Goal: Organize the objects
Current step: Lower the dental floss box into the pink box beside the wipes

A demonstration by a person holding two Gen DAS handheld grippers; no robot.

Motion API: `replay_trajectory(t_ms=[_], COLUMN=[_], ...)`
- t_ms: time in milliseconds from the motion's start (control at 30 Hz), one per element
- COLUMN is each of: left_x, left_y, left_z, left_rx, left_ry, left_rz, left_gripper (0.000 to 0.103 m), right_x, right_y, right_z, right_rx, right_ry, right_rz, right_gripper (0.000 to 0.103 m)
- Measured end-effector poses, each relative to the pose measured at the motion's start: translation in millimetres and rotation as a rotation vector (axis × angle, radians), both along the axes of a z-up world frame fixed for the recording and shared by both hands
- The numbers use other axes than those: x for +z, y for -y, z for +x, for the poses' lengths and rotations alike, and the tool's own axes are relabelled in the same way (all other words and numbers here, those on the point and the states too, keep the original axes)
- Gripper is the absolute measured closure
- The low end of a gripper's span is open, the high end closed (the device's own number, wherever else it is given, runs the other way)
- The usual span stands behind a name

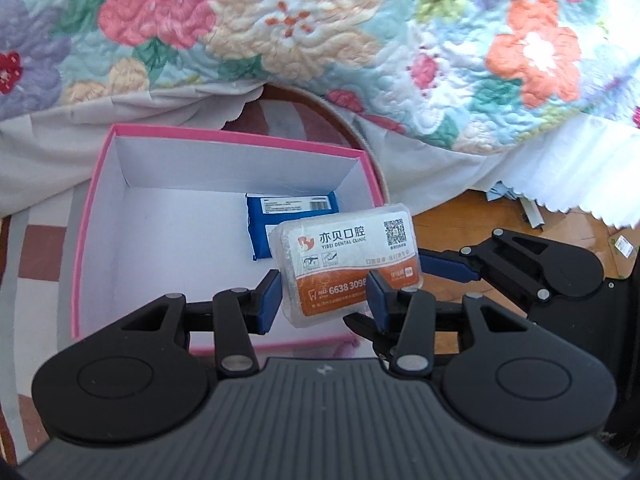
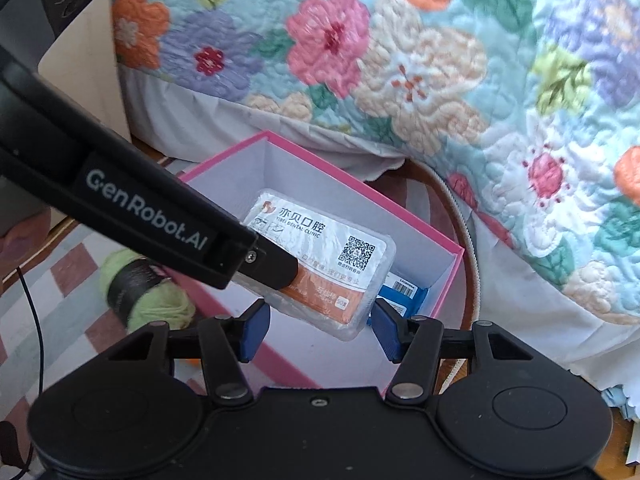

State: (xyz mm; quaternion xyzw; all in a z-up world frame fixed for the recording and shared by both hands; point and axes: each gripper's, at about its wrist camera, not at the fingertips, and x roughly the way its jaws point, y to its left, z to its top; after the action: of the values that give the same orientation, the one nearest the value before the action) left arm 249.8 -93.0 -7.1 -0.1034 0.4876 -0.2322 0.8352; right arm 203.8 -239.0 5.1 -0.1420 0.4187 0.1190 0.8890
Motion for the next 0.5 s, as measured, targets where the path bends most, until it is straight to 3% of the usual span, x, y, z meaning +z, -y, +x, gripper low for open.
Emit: replay_trajectory(t_ms=[333,500], left_x=[-62,-85], left_y=[-1,-6], left_z=[58,71], left_rx=[0.036,0.059], left_ry=[-0.185,-0.232], left_rz=[0.014,0.008], left_gripper=[0.057,0.057], right_x=[-51,-71], right_y=[7,8], right_z=[62,84], right_rx=[-0.029,-0.045], right_ry=[-0.239,-0.336], right_rz=[0.051,0.095], right_gripper=[0.042,0.042])
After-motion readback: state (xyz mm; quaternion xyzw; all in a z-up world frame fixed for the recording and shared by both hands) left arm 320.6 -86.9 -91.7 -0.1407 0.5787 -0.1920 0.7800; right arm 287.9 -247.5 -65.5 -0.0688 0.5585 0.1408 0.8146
